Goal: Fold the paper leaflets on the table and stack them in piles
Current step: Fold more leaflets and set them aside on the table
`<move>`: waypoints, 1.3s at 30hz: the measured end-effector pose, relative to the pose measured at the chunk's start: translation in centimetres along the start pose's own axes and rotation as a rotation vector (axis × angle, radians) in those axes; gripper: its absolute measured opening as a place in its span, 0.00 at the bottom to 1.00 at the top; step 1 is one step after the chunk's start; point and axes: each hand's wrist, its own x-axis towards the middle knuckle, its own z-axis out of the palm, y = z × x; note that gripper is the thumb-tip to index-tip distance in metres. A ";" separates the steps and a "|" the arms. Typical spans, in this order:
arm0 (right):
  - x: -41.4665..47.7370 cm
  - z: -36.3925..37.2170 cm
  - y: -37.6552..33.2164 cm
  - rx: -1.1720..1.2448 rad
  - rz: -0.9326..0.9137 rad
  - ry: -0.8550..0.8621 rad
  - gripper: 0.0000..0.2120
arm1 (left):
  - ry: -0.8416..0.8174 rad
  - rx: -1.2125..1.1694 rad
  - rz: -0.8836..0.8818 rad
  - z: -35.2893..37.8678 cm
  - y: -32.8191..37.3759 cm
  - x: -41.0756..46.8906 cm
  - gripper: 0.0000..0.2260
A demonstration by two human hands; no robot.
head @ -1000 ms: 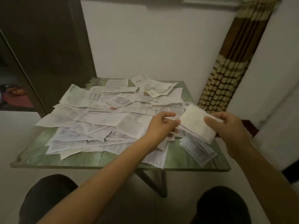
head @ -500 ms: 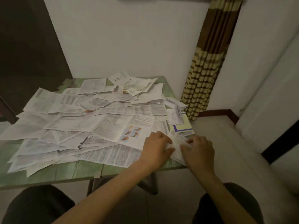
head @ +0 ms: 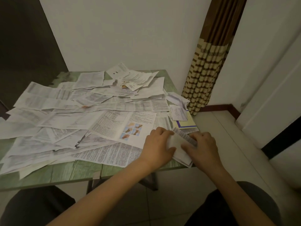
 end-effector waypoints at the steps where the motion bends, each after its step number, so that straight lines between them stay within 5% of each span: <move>1: -0.1 0.0 0.0 0.022 -0.005 0.001 0.18 | -0.013 0.000 -0.004 0.0 -0.1 0.0 0.24; 5: -0.1 -0.1 0.1 0.076 -0.026 -0.051 0.21 | -0.017 0.105 0.060 0.0 -0.1 -0.4 0.19; 11: -1.7 1.7 0.5 -0.337 -0.264 0.217 0.17 | 0.046 0.197 0.274 1.6 0.0 -1.0 0.15; 14: -2.1 2.3 0.3 -0.386 -0.318 0.183 0.22 | 0.010 0.199 0.242 1.7 0.0 -1.0 0.14; 20: -2.8 1.3 1.3 -0.347 -0.380 0.330 0.10 | -0.021 0.244 0.158 1.3 0.5 -1.5 0.17; 23: -3.4 0.6 2.4 -0.343 -0.370 0.350 0.12 | -0.059 0.210 0.157 1.2 0.3 -1.7 0.20; 31: -1.9 -0.7 1.4 -0.081 -0.181 0.153 0.07 | -0.129 0.141 0.158 0.9 0.6 -1.7 0.33; 39: -2.1 0.9 1.0 0.004 -0.297 0.161 0.03 | -0.006 0.276 0.074 1.1 0.6 -3.1 0.19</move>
